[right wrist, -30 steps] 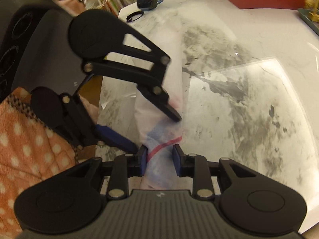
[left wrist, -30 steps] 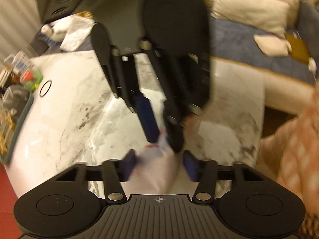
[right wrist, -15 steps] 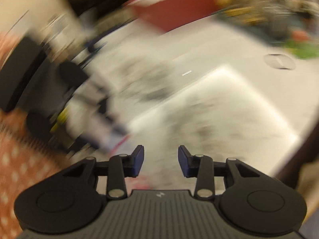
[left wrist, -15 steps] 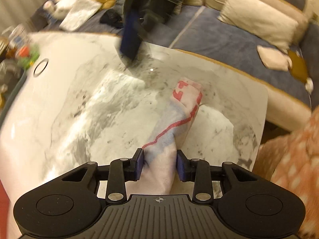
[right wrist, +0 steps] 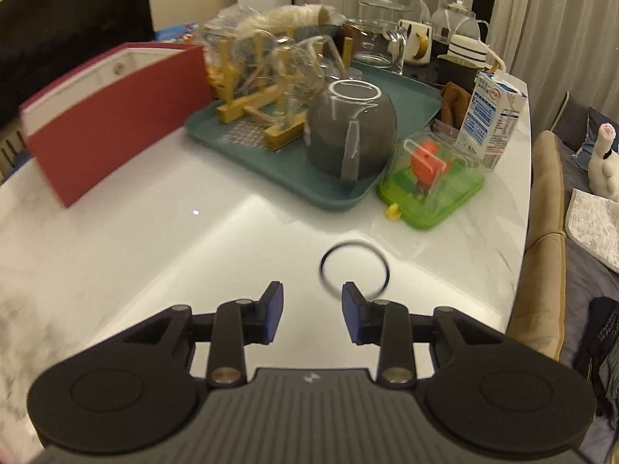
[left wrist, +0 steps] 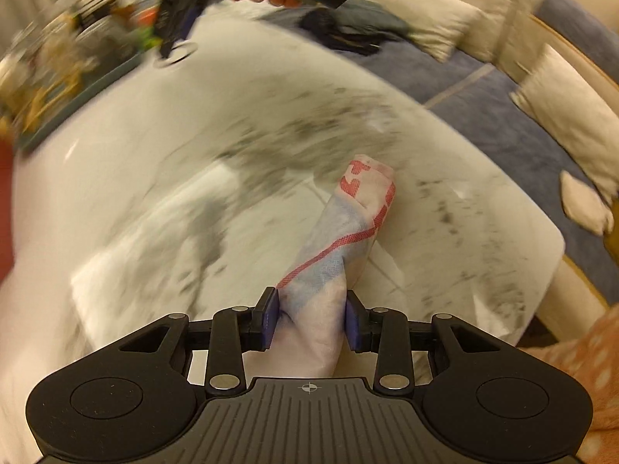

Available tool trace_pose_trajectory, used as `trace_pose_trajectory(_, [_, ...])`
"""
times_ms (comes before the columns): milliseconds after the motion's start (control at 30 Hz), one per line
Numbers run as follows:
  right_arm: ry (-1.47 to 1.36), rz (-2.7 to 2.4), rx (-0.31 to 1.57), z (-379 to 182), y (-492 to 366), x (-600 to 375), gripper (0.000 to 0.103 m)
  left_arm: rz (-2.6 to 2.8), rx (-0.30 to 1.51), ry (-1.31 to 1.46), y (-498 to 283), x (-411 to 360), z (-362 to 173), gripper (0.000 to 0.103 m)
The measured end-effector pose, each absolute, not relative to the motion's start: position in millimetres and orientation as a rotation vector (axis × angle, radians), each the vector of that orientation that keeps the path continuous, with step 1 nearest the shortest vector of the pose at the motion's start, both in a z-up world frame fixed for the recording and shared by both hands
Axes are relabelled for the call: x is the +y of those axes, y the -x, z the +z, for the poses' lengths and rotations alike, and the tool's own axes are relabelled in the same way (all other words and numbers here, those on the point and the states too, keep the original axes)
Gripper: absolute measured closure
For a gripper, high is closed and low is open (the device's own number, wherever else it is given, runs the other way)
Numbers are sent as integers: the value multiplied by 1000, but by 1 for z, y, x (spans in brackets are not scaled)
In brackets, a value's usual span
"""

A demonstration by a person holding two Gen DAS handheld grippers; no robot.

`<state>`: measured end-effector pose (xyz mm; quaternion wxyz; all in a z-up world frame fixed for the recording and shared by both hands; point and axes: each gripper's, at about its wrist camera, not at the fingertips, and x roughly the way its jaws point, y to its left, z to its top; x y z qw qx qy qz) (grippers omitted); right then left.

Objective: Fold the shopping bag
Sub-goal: 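Pick up the black rubber band with the right gripper while the left gripper holds the bag, then stretch the black band over the bag's end with the right gripper while the left holds it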

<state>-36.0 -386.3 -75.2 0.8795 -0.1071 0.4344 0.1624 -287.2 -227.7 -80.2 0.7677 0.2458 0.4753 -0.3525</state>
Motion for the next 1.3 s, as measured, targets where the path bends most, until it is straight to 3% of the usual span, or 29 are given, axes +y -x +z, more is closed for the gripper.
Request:
trace_pose_trajectory(133, [210,307,1046,-86,0,-380,72,-741,1036,-505,279,-226,-89,65])
trace_pose_trajectory(167, [213,292,1065,-86,-4,-378,94,-743,1039,-500,276,-227,-89,64])
trace_pose_trajectory(200, [208,274,1084,-86,-4,-379,103,-745,1041,-495,271,-227,-90,64])
trace_pose_trajectory(367, [178,298,1107,-89,42,-389,103,-744,1031,-476,258,-222,-86,64])
trace_pose_trajectory(667, [-425,480,1036,-74,202,-451,103,-788,1012,-473,254,-230,-86,64])
trace_pose_trajectory(800, [-472,574,1024,-64,244,-442,103,-801,999,-458,261,-237,-86,64])
trace_pose_trajectory(1000, [-489,590,1113,-97,251,-417,103,-808,974,-381,272,-237,-87,65])
trace_pose_trajectory(1100, [-449,571,1159,-109,249,-409,94,-801,967,-323,274,-232,-87,67])
trace_pose_trajectory(1133, [-444,554,1171,-109,251,-408,87,-802,966,-304,274,-229,-88,67])
trace_pose_trajectory(1200, [-475,537,1142,-105,256,-414,84,-809,955,-290,276,-226,-89,68])
trace_pose_trajectory(1233, [-502,523,1111,-101,260,-419,76,-810,945,-293,278,-226,-90,68])
trace_pose_trajectory(1267, [-524,504,1083,-96,263,-425,60,-810,938,-294,280,-226,-90,68])
trace_pose_trajectory(1300, [-541,481,1060,-91,265,-430,55,-811,935,-288,280,-226,-91,68])
